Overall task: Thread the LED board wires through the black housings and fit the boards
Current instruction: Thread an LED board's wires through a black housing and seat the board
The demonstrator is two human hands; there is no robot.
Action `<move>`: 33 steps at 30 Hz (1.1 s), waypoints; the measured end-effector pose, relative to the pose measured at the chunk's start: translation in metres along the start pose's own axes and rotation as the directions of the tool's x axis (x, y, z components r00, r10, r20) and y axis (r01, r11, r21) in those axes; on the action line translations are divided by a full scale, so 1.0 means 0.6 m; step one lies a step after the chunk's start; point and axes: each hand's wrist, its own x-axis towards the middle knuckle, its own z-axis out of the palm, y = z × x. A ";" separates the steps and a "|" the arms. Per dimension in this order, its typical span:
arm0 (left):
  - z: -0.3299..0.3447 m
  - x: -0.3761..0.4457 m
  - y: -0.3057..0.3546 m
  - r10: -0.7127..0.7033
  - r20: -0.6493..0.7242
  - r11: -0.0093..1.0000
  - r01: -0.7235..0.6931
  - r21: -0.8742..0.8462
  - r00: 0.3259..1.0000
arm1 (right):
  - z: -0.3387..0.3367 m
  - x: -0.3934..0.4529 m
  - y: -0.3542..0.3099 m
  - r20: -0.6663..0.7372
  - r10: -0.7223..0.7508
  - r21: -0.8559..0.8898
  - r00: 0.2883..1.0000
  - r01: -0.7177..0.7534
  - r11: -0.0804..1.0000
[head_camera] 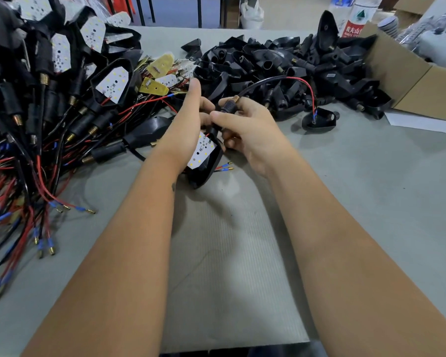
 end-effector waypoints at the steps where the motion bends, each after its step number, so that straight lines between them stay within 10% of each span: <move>1: 0.002 0.000 0.003 -0.001 -0.042 1.000 0.001 -0.008 0.999 | 0.000 -0.001 0.000 0.018 -0.013 -0.017 1.000 0.013 1.000; 20: 0.004 -0.009 0.021 0.090 -0.386 0.967 -0.173 -0.185 0.918 | -0.004 0.003 0.005 -0.006 0.010 -0.167 1.000 -0.011 0.986; 33: 0.007 -0.016 0.009 0.321 -0.249 0.945 -0.290 0.155 0.914 | -0.021 0.015 -0.006 -0.328 0.001 0.393 0.945 0.136 0.909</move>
